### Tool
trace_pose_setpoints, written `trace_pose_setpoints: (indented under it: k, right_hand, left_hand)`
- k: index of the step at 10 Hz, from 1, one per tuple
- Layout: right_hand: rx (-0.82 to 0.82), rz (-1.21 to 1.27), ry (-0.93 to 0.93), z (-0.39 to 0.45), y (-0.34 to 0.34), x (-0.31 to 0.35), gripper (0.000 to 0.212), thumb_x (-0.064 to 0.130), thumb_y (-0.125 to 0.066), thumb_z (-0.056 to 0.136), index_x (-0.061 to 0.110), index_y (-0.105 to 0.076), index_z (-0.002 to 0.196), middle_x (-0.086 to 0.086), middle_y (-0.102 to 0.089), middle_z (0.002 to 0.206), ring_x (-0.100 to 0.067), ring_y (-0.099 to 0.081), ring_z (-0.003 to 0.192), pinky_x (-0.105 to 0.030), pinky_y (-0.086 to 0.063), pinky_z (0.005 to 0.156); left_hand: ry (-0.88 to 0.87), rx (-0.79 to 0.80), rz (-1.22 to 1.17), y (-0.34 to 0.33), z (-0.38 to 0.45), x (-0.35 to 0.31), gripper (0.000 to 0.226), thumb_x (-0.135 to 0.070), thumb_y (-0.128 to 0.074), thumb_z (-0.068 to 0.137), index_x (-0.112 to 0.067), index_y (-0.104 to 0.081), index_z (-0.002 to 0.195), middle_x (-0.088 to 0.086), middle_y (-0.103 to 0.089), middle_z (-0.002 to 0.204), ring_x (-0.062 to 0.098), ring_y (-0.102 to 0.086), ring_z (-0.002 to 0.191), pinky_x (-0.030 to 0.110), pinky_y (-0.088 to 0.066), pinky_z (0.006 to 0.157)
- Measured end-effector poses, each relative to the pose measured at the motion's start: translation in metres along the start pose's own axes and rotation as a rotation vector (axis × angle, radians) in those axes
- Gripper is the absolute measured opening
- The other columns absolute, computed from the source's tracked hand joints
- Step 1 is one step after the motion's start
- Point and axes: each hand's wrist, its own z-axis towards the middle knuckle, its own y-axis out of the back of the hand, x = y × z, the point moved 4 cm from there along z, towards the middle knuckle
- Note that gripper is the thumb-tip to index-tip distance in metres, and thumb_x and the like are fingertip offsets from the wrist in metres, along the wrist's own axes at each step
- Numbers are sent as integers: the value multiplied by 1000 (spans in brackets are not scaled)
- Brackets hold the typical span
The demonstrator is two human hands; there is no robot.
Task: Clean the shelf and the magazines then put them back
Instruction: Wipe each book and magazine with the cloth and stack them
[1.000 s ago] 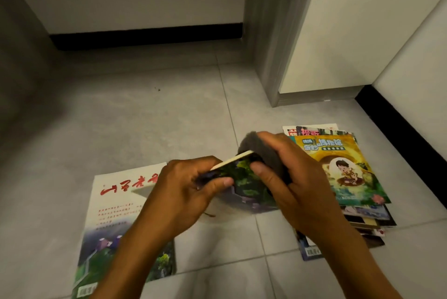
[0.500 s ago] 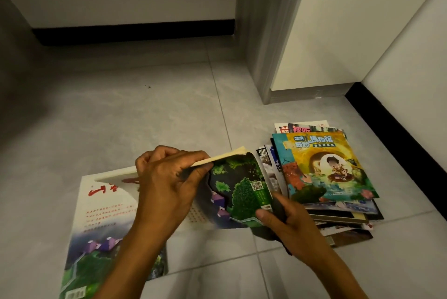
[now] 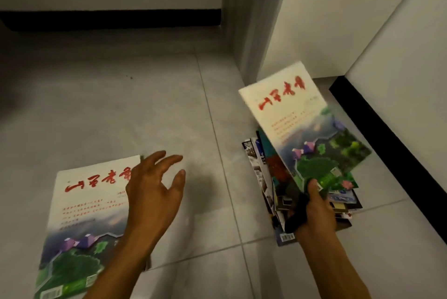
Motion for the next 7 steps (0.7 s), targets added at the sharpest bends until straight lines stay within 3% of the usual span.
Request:
trace_pose_setpoints:
  k: [1, 2, 3, 4, 5, 6, 7]
  right_hand:
    - [-6, 29, -98, 26, 20, -24, 67, 64, -76, 62, 23, -62, 113, -6, -67, 112, -33, -64, 98, -47, -52, 82]
    - [19, -8, -174, 12, 17, -26, 70, 68, -70, 67, 20, -60, 117, -3, -64, 121, -28, -64, 97, -42, -52, 81]
    - [166, -21, -227, -11, 10, -30, 36, 46, -50, 96, 12, -58, 95, 3, -71, 80, -10, -63, 55, -22, -52, 52]
    - [233, -10, -244, -28, 13, -56, 30, 38, -47, 98, 11, -60, 94, 2, -65, 63, -8, -59, 46, -20, -49, 45]
    - [251, -147, -388, -35, 3, -96, 31, 38, -43, 100, 16, -64, 105, -1, -71, 64, -18, -63, 57, -29, -45, 56]
    - [275, -202, -481, -51, -10, -116, 26, 38, -46, 99, 20, -65, 100, -3, -72, 67, -23, -58, 70, -33, -37, 61]
    - [311, -225, -484, -63, -28, -128, 18, 29, -53, 97, 17, -66, 98, -10, -70, 88, -28, -61, 75, -33, -40, 61]
  left_hand:
    - [101, 60, 80, -14, 0, 40, 35, -38, -61, 91, -27, -60, 124, 2, -54, 138, 26, -48, 126, 43, -36, 106]
    - [187, 81, 114, -17, -4, 69, 34, -33, -61, 91, -22, -60, 123, 7, -59, 129, 28, -56, 115, 45, -46, 99]
    - [448, -38, 171, 2, -21, 127, 42, -49, -58, 88, -19, -56, 118, 13, -61, 116, 34, -60, 100, 55, -51, 87]
    - [596, -70, 381, 20, -36, 170, 66, -69, -48, 78, -16, -50, 118, 18, -57, 115, 38, -57, 102, 59, -47, 90]
    - [722, -131, 493, 40, -54, 202, 93, -70, -65, 69, -10, -34, 132, 25, -47, 128, 47, -50, 113, 62, -40, 98]
    - [744, -143, 459, 50, -54, 204, 100, -63, -76, 65, -7, -31, 135, 26, -47, 129, 48, -49, 114, 60, -41, 98]
    - [894, -196, 406, 66, -47, 214, 99, -56, -81, 63, -5, -34, 134, 27, -43, 130, 47, -46, 117, 57, -40, 98]
